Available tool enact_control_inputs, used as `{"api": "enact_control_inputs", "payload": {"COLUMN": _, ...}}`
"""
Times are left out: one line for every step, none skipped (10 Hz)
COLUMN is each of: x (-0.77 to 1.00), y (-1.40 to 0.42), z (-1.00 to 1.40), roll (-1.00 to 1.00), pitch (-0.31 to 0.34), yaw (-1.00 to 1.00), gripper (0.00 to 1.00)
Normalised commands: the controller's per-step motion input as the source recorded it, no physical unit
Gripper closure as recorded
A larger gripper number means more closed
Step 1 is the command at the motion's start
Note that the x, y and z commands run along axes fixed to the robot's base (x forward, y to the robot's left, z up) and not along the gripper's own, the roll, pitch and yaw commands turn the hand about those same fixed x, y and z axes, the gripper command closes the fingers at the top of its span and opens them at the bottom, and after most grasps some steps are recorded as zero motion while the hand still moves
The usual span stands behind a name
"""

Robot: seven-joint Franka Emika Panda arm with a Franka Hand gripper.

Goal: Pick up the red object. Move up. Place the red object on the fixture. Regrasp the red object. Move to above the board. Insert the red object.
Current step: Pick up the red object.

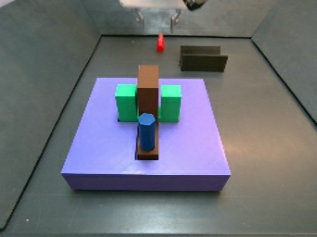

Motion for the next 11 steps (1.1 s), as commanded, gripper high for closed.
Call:
{"api": "enact_control_inputs", "payload": {"x": 0.18, "y": 0.29, "z": -0.60, "roll": -0.06, "pitch": -0.084, "yaw": -0.07, "gripper": 0.00}}
{"api": "enact_control_inputs", "payload": {"x": 0.16, "y": 0.31, "z": -0.58, "roll": -0.07, "pitch": -0.083, "yaw": -0.09, "gripper": 0.00}}
{"api": "enact_control_inputs", "payload": {"x": 0.19, "y": 0.27, "z": -0.58, "roll": -0.16, "pitch": -0.146, "yaw": -0.15, "gripper": 0.00}}
{"api": "enact_control_inputs", "payload": {"x": 0.22, "y": 0.27, "z": -0.51, "roll": -0.20, "pitch": -0.144, "yaw": -0.14, "gripper": 0.00}}
{"api": "enact_control_inputs", "payload": {"x": 0.26, "y": 0.18, "z": -0.35, "roll": -0.21, "pitch": -0.116, "yaw": -0.08, "gripper": 0.00}}
{"api": "enact_control_inputs", "payload": {"x": 0.18, "y": 0.07, "z": -0.21, "roll": -0.19, "pitch": -0.069, "yaw": -0.07, "gripper": 0.00}}
{"api": "enact_control_inputs", "payload": {"x": 0.05, "y": 0.03, "z": -0.05, "roll": -0.20, "pitch": -0.043, "yaw": -0.11, "gripper": 0.00}}
{"api": "enact_control_inputs", "payload": {"x": -0.01, "y": 0.08, "z": 0.00, "roll": -0.32, "pitch": -0.121, "yaw": -0.27, "gripper": 0.00}}
{"api": "enact_control_inputs", "payload": {"x": -0.07, "y": 0.07, "z": 0.00, "roll": -0.34, "pitch": -0.174, "yaw": -0.34, "gripper": 0.00}}
{"api": "enact_control_inputs", "payload": {"x": -0.08, "y": 0.05, "z": -0.03, "roll": -0.32, "pitch": -0.193, "yaw": -0.35, "gripper": 0.00}}
{"api": "enact_control_inputs", "payload": {"x": 0.00, "y": 0.09, "z": -0.10, "roll": -0.26, "pitch": -0.149, "yaw": -0.18, "gripper": 0.00}}
